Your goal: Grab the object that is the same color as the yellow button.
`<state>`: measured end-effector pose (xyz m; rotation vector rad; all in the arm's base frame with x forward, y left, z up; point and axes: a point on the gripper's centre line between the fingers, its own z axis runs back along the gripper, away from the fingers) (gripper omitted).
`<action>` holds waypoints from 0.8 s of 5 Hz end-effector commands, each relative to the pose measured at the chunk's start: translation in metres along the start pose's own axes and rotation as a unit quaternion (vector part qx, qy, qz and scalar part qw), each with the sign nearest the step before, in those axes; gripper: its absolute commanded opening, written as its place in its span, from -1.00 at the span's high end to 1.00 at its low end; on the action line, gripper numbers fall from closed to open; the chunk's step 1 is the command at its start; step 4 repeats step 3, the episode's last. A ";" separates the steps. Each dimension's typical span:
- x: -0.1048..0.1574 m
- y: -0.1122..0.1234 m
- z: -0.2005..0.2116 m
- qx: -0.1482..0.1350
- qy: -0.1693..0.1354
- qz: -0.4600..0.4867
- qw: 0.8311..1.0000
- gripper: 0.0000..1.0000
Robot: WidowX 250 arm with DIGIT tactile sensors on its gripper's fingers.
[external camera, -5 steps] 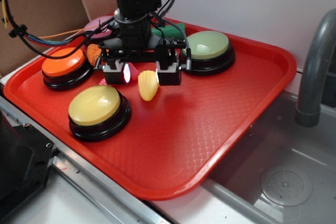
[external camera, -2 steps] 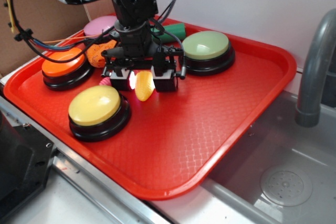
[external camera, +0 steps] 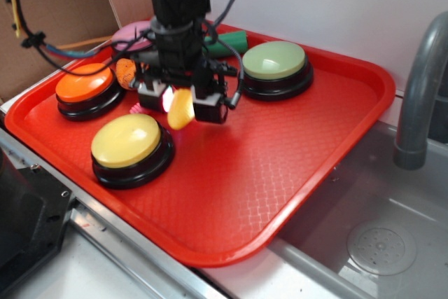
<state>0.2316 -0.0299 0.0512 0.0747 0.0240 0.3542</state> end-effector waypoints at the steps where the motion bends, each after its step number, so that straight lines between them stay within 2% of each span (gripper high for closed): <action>1: 0.008 0.007 0.080 -0.013 -0.043 -0.145 0.988 1.00; 2: 0.006 0.010 0.102 -0.026 -0.064 -0.168 0.983 1.00; 3: 0.002 0.006 0.104 -0.009 -0.092 -0.163 0.982 1.00; 4: 0.002 0.006 0.104 -0.009 -0.092 -0.163 0.982 1.00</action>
